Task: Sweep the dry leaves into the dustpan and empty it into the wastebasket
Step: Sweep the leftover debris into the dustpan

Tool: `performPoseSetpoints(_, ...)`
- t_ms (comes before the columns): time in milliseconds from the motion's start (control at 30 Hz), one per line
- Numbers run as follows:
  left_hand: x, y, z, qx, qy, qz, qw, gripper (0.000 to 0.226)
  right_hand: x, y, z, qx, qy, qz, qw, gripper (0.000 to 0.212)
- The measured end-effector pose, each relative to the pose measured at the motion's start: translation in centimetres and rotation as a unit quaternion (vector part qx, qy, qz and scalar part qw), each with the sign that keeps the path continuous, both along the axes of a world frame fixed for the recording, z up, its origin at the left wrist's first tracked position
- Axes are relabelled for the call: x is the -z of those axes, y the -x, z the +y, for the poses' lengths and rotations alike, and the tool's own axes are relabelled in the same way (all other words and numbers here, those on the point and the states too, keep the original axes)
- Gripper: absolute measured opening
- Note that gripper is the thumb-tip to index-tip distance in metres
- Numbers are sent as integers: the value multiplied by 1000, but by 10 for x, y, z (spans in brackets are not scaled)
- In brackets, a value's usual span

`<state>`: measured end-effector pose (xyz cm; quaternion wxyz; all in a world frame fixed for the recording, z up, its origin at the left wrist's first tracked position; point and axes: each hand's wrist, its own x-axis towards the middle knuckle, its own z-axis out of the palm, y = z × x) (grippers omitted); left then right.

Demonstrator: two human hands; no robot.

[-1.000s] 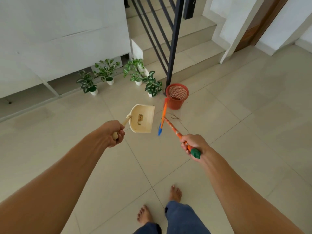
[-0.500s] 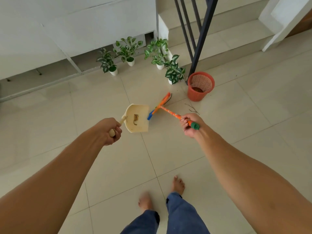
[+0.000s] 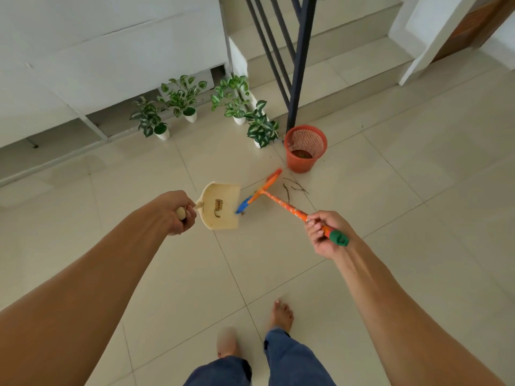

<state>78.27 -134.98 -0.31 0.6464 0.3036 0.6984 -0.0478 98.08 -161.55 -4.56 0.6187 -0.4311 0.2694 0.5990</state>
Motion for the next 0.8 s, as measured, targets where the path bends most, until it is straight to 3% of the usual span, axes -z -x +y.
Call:
performPoseSetpoints(200,2,-13,-12,30,-9,1,1000,9,31,-1,-5,104,-12,47,993,14)
performPoseSetpoints(433,-4,-25,-3,61,-3,-3,998,14,-6,27,-45,139,-14,46,989,8)
performPoseSetpoints(533,-13,-25,4,80,14,-13,997,11,-13,48,-45,112,-10,25,993,11)
performPoseSetpoints(700,-19,-8,24,99,11,-9,995,14,-11,81,-8,-15,81,-123,989,12)
performPoseSetpoints(800,-18,15,36,86,2,0,996,16,-6,96,22,-59,93,-156,982,13)
